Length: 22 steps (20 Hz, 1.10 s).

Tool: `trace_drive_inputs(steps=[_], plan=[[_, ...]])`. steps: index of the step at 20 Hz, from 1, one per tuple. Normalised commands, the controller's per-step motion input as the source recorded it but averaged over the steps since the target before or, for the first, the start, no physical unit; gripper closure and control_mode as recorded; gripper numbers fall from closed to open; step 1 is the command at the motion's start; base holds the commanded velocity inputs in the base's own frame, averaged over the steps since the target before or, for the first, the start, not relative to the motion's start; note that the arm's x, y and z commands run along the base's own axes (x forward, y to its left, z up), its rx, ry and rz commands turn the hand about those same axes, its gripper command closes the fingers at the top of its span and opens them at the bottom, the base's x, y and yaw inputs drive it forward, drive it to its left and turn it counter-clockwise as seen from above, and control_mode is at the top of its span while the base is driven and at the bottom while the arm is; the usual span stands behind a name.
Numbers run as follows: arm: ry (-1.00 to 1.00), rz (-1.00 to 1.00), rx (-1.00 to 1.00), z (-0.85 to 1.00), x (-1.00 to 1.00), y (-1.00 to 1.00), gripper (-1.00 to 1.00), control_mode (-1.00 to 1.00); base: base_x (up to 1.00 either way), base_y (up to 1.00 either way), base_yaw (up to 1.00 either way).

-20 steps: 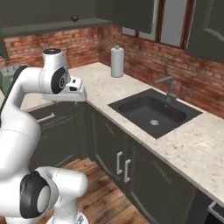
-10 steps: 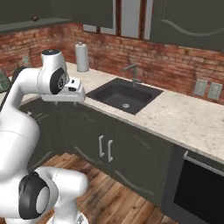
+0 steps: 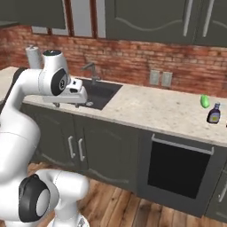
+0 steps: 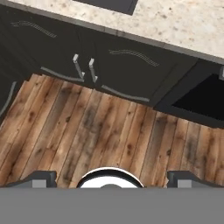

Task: Pick the condiment bottle and condiment bottle from the counter and place them in the cabinet.

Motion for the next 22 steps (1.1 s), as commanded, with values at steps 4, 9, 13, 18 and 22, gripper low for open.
trace_drive_inputs(steps=[4,9,13,18,22], plan=[[0.0,0.0,0.0,0.0,0.0,0.0,-1.0,1.0,0.09,-0.25,-0.41],[0.0,0.0,0.0,0.0,0.0,0.0,-1.0,1.0,0.26,-0.25,-0.35],[0.0,0.0,0.0,0.0,0.0,0.0,-1.0,1.0,0.37,-0.08,-0.34],[0.0,0.0,0.0,0.0,0.0,0.0,-1.0,1.0,0.57,0.0,-0.31],[0.0,0.0,0.0,0.0,0.0,0.0,-1.0,1.0,0.59,0.0,-0.32]])
